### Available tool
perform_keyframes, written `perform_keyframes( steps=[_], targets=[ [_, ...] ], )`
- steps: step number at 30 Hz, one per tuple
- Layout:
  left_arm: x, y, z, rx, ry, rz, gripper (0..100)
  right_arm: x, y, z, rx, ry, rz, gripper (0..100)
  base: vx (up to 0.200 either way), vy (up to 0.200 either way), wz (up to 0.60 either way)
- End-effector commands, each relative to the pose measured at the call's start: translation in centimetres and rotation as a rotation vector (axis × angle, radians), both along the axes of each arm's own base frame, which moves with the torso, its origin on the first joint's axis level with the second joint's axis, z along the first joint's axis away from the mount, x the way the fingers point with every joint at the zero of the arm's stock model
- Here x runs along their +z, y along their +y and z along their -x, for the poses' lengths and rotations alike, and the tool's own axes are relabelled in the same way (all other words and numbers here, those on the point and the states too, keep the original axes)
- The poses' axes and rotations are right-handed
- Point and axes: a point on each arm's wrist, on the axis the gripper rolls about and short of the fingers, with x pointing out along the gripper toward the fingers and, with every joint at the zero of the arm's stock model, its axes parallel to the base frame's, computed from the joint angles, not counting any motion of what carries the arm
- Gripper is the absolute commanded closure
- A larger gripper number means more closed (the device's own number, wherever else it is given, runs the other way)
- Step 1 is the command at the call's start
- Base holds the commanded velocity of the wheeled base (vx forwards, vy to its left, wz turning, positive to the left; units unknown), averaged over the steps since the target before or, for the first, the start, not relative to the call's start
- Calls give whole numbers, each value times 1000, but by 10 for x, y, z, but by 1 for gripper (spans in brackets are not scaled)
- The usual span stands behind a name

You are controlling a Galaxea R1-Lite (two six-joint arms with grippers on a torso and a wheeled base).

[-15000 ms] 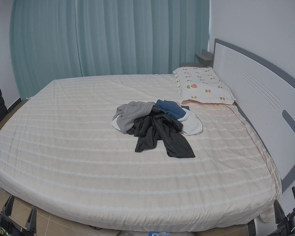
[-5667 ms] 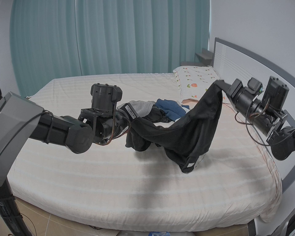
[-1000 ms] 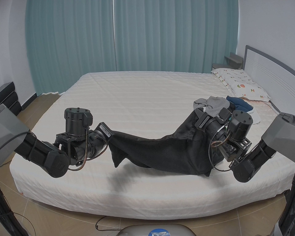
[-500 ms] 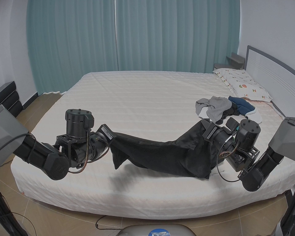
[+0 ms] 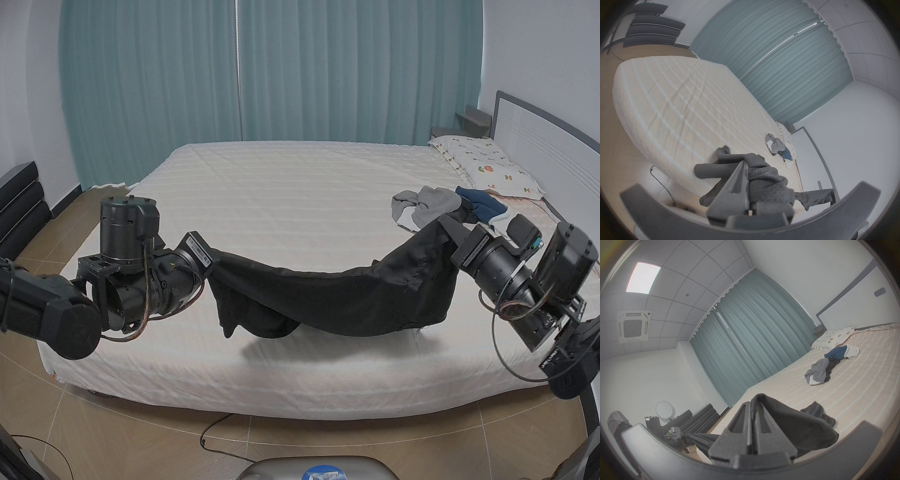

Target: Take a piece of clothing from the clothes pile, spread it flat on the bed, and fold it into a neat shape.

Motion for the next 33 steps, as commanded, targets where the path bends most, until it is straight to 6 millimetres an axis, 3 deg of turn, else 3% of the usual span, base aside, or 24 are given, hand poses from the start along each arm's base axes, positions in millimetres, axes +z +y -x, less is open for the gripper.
perform_keyframes(
  steps=[1,3,4,5,6,7,8,9,11,12,16,17,19,20,21,27,33],
  targets=[
    [60,9,14,10,-145,44,100,101,-14,32,0,-186,-117,100,0,0,0],
    [66,10,12,13,-158,38,100,112,-17,29,-16,-200,-124,100,0,0,0],
    [88,18,2,49,-200,27,100,140,-25,16,-70,-237,-136,100,0,0,0],
    [88,18,2,49,-200,27,100,140,-25,16,-70,-237,-136,100,0,0,0],
    [103,21,-8,68,-203,23,100,154,-27,-4,-107,-243,-138,100,0,0,0],
    [107,22,-15,79,-190,18,100,159,-28,-16,-131,-240,-134,100,0,0,0],
    [107,22,-15,79,-190,18,100,159,-28,-16,-131,-240,-134,100,0,0,0],
    [107,25,-32,106,-153,1,100,158,-27,-43,-173,-208,-118,100,0,0,0],
    [107,25,-36,110,-145,-2,100,157,-26,-49,-181,-197,-113,100,0,0,0],
    [98,27,-55,132,-110,-14,100,143,-22,-80,-236,-140,-89,100,0,0,0],
    [74,23,-85,144,-62,-34,100,110,-21,-126,-278,-74,-54,100,0,0,0],
    [73,24,-86,145,-59,-35,100,109,-20,-127,-278,-72,-53,100,200,0,0],
    [59,22,-109,155,-39,-39,100,91,-22,-156,-309,-47,-43,100,200,0,0],
    [59,22,-109,155,-39,-39,100,91,-22,-156,-309,-47,-43,100,200,0,0],
    [48,19,-124,154,-25,-39,100,76,-21,-173,-321,-25,-32,100,200,0,0],
    [13,7,-163,154,3,-53,100,29,-15,-202,-327,53,5,100,200,0,0],
    [-15,-1,-189,161,22,-59,100,2,-11,-231,-339,7,-6,100,200,0,0]
  ],
)
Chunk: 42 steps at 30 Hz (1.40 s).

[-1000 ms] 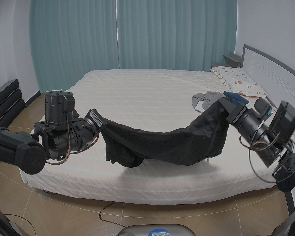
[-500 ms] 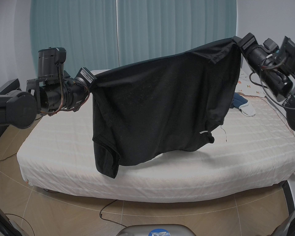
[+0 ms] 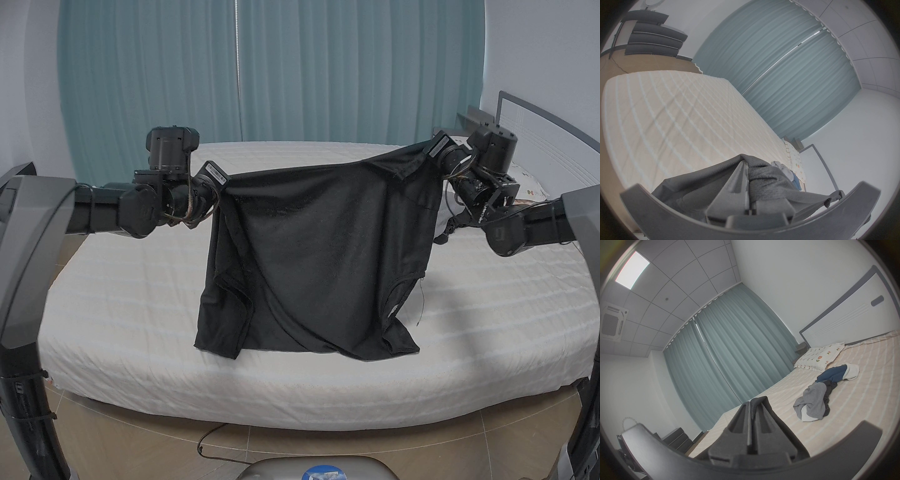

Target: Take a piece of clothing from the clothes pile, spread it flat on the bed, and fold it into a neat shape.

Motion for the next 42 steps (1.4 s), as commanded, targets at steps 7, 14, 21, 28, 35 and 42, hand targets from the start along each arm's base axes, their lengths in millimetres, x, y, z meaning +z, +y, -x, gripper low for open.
perform_keyframes(
  steps=[7,14,21,28,35,42],
  targets=[
    [-91,-17,-64,30,104,36,100,-90,11,-70,-22,53,24,100,200,0,0],
    [-138,-28,-77,56,158,14,100,-155,17,-84,-17,170,64,100,171,0,0],
    [-171,-37,-79,65,201,-11,100,-189,19,-90,-18,221,79,100,0,0,0],
    [-192,-44,-79,55,235,-26,0,-223,23,-90,-13,293,101,0,0,0,0],
    [-199,-30,-85,173,195,-61,0,-240,7,-83,-37,367,121,0,0,0,0],
    [-203,-11,-91,216,198,-72,0,-230,-27,-91,-170,353,93,0,0,0,0]
  ],
)
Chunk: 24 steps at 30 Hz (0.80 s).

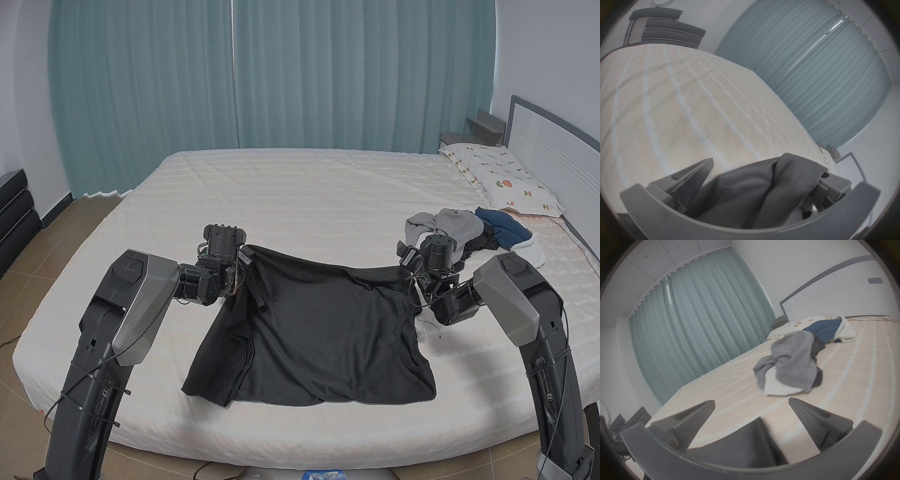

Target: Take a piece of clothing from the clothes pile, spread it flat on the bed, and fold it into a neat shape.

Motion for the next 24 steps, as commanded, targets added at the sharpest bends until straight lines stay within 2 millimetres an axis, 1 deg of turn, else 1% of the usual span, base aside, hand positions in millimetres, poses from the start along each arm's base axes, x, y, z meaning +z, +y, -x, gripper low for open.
perform_keyframes(
  steps=[1,2,4,5,8,10,11,13,14,16,18,19,22,24],
  targets=[
    [-9,12,-1,5,48,-34,0,5,-19,0,-44,6,-4,0,0,0,0],
    [-10,12,0,-3,67,-45,0,4,-20,2,-44,17,-3,0,0,0,0],
    [-15,14,6,-35,167,-53,0,2,-23,12,-21,58,-1,0,0,0,0],
    [-14,15,8,-56,197,-43,0,2,-22,16,-9,71,0,0,0,0,0],
    [3,19,17,-122,284,6,0,10,-27,33,48,114,-8,0,0,0,0],
    [8,21,19,-130,297,16,0,13,-30,38,62,125,-13,0,0,0,0],
    [20,26,20,-140,300,33,0,18,-33,49,87,147,-39,0,0,0,0],
    [35,33,25,-153,302,52,0,23,-34,61,106,168,-80,0,0,0,0],
    [36,33,26,-155,304,54,0,23,-34,62,106,171,-83,0,0,0,0],
    [58,44,34,-179,302,93,0,31,-35,78,129,194,-147,0,0,0,0],
    [72,54,45,-196,309,122,0,38,-36,96,163,223,-203,0,0,0,0],
    [72,54,45,-196,309,122,0,38,-36,96,163,223,-203,0,0,0,0],
    [81,65,67,-208,341,143,0,39,-38,128,231,300,-240,0,0,0,0],
    [80,68,78,-209,363,148,0,35,-41,140,250,337,-245,0,0,0,0]
  ],
)
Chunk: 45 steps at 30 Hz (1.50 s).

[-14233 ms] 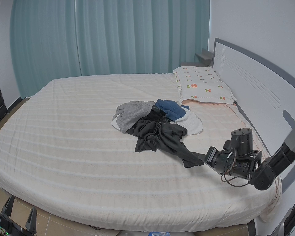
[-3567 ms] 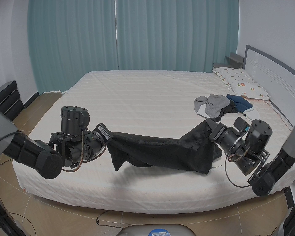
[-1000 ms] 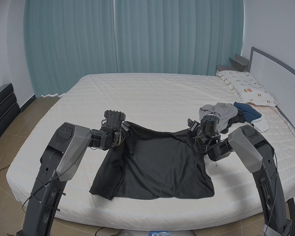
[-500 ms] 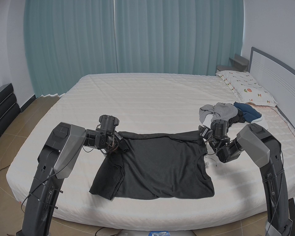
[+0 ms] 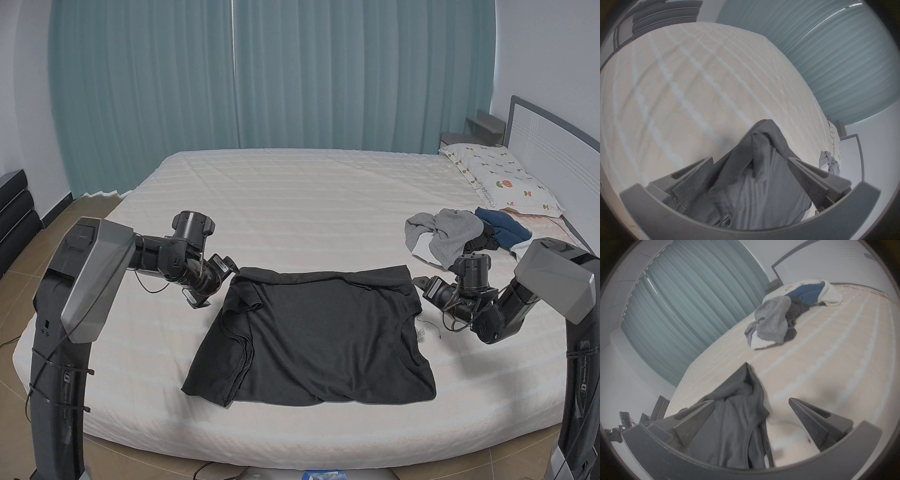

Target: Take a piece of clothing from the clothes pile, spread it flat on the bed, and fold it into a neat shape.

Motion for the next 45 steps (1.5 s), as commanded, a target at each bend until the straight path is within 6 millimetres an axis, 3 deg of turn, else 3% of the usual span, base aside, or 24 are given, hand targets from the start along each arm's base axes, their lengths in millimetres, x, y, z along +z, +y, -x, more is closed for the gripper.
perform_keyframes(
  steps=[1,8,23,33,43,44,45],
  targets=[
    [38,24,41,2,14,38,0,22,-7,50,72,66,-68,0,0,0,0],
    [24,22,74,24,20,72,0,3,-9,75,116,177,-94,0,0,0,0],
    [-32,12,143,22,75,81,0,-24,-12,113,173,260,-205,0,0,0,0],
    [-33,16,153,48,73,33,0,-39,-3,127,257,240,-99,0,0,0,0],
    [-35,16,155,29,80,13,0,-51,4,125,288,238,-43,0,0,0,0],
    [-35,16,155,29,80,13,0,-52,4,124,287,229,-39,100,0,0,0],
    [-35,16,155,29,82,13,0,-52,4,124,287,221,-38,100,0,0,0]
  ],
)
